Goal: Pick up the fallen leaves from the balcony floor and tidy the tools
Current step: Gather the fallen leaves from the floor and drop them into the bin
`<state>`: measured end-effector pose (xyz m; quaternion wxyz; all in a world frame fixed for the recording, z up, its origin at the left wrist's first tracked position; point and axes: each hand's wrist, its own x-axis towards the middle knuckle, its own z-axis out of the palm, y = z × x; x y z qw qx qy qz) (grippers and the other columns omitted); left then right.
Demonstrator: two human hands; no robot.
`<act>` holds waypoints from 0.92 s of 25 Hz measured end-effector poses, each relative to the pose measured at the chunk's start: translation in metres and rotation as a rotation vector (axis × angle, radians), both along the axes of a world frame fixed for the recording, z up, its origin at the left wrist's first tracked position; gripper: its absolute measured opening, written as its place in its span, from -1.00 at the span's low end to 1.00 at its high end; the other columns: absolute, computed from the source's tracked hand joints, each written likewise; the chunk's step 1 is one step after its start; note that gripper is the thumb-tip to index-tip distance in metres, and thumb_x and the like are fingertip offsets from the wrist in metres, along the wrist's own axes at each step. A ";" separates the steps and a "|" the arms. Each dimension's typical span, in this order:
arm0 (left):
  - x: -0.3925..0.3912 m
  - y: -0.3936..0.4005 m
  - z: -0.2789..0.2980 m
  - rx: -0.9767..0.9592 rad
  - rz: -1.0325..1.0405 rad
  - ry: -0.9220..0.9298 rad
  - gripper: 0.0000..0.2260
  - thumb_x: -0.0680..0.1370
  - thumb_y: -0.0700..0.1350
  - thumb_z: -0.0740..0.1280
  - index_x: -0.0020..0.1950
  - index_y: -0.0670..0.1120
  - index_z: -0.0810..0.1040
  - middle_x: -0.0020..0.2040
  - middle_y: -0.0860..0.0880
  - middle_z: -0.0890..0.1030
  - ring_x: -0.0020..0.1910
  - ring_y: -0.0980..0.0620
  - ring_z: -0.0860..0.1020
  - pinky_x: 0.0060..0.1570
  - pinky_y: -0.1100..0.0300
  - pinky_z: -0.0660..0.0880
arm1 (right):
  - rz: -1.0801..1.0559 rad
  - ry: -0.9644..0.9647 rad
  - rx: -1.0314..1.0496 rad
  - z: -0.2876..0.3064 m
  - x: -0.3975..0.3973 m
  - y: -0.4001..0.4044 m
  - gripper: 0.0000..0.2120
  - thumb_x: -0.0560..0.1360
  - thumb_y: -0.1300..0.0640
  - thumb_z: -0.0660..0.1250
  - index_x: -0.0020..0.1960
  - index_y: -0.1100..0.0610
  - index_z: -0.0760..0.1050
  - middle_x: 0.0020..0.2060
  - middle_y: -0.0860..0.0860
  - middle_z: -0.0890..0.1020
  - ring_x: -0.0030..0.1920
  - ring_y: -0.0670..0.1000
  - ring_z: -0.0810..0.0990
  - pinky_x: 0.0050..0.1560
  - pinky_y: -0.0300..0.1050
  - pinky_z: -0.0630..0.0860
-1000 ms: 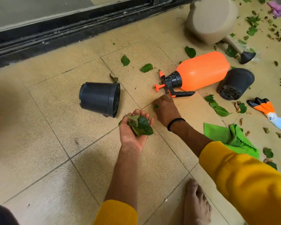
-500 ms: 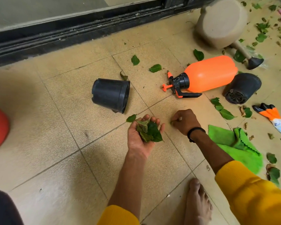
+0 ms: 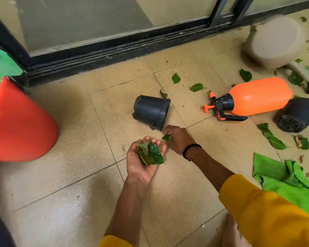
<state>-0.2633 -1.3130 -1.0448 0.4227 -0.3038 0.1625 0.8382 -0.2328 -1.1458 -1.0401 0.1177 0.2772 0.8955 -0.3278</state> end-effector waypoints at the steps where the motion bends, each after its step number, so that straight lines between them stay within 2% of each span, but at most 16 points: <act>1: -0.004 -0.002 0.000 -0.002 0.019 -0.003 -0.73 0.59 -0.04 0.19 -0.01 -0.15 0.62 -0.04 -0.16 0.61 -0.02 -0.13 0.61 0.31 -0.15 0.48 | 0.000 0.011 0.003 0.002 -0.008 -0.004 -0.81 0.46 0.30 0.45 0.02 0.07 0.64 -0.07 0.01 0.69 -0.03 0.00 0.66 0.00 -0.23 0.54; 4: -0.007 -0.010 -0.002 -0.001 0.082 -0.017 -0.70 0.61 -0.01 0.17 0.02 -0.16 0.62 -0.06 -0.17 0.62 -0.03 -0.14 0.60 0.25 -0.16 0.52 | 0.035 0.110 0.008 0.021 -0.044 -0.008 -0.92 0.48 0.27 0.45 -0.09 0.12 0.67 -0.12 0.00 0.70 -0.06 -0.05 0.65 0.01 -0.25 0.55; 8: -0.008 -0.021 -0.002 0.004 0.118 -0.036 -0.69 0.62 -0.01 0.16 0.01 -0.16 0.62 -0.07 -0.17 0.62 -0.07 -0.14 0.61 0.19 -0.15 0.56 | 0.023 0.295 0.041 0.054 -0.093 -0.005 -0.92 0.46 0.21 0.47 -0.11 0.05 0.66 -0.10 -0.04 0.69 0.04 -0.01 0.61 0.09 -0.15 0.56; 9: -0.010 -0.022 0.000 0.007 0.133 -0.041 -0.69 0.61 -0.01 0.16 0.01 -0.15 0.62 -0.08 -0.17 0.62 -0.07 -0.14 0.62 0.20 -0.15 0.55 | -0.007 0.288 0.021 0.056 -0.096 -0.004 -0.91 0.46 0.23 0.47 -0.12 0.06 0.66 -0.10 -0.04 0.69 0.03 -0.03 0.62 0.08 -0.18 0.54; 11: -0.015 -0.022 0.003 0.012 0.164 -0.051 -0.69 0.61 -0.01 0.16 -0.01 -0.15 0.64 -0.08 -0.16 0.62 -0.09 -0.14 0.63 0.21 -0.14 0.55 | -0.040 0.152 0.021 0.051 -0.089 -0.006 -0.90 0.46 0.27 0.44 -0.14 0.10 0.68 -0.13 -0.02 0.71 -0.05 -0.07 0.64 0.03 -0.22 0.54; 14: -0.023 -0.023 0.004 0.009 0.174 -0.041 -0.71 0.60 -0.02 0.19 -0.03 -0.14 0.65 -0.09 -0.15 0.62 -0.09 -0.13 0.63 0.25 -0.12 0.53 | -0.114 -0.035 0.110 0.017 -0.077 -0.009 -0.94 0.48 0.20 0.42 -0.08 0.16 0.66 -0.05 0.09 0.70 -0.07 0.05 0.66 0.03 -0.16 0.60; 16: -0.030 -0.024 0.000 0.006 0.199 -0.019 -0.74 0.58 -0.04 0.21 -0.02 -0.14 0.64 -0.10 -0.14 0.62 -0.08 -0.12 0.62 0.28 -0.12 0.50 | -0.120 -0.023 0.123 0.004 -0.079 -0.020 -0.78 0.44 0.08 0.50 -0.05 0.23 0.62 -0.04 0.14 0.68 -0.02 0.12 0.63 0.05 -0.12 0.58; 18: -0.027 -0.022 -0.005 0.012 0.223 -0.027 -0.77 0.57 -0.06 0.22 -0.02 -0.13 0.63 -0.10 -0.14 0.61 -0.08 -0.12 0.61 0.30 -0.12 0.49 | -0.134 0.047 0.105 -0.007 -0.077 -0.032 -0.64 0.39 0.01 0.57 -0.05 0.26 0.57 -0.04 0.11 0.61 -0.07 0.07 0.58 0.00 -0.21 0.52; 20: -0.020 -0.016 -0.005 0.025 0.209 -0.041 -0.78 0.56 -0.06 0.22 -0.03 -0.13 0.63 -0.10 -0.14 0.60 -0.07 -0.11 0.60 0.31 -0.12 0.48 | -0.179 0.138 0.096 -0.012 -0.070 -0.041 -0.72 0.42 0.10 0.56 -0.03 0.23 0.55 -0.01 0.06 0.47 -0.16 0.00 0.52 -0.17 -0.42 0.37; 21: -0.017 -0.012 -0.004 0.031 0.206 -0.047 -0.77 0.57 -0.06 0.22 -0.04 -0.13 0.63 -0.10 -0.13 0.60 -0.06 -0.11 0.60 0.30 -0.12 0.49 | -0.203 0.189 0.102 -0.015 -0.068 -0.042 -0.81 0.44 0.15 0.53 -0.06 0.21 0.57 -0.03 0.07 0.48 -0.16 0.03 0.54 -0.20 -0.40 0.34; 23: -0.016 -0.002 -0.002 0.049 0.227 -0.059 -0.75 0.59 -0.05 0.19 -0.05 -0.13 0.62 -0.11 -0.13 0.60 -0.07 -0.11 0.60 0.30 -0.12 0.49 | -0.224 0.248 0.086 -0.018 -0.066 -0.034 -0.90 0.44 0.18 0.51 -0.18 0.16 0.61 -0.16 0.05 0.62 -0.17 0.03 0.61 -0.16 -0.25 0.46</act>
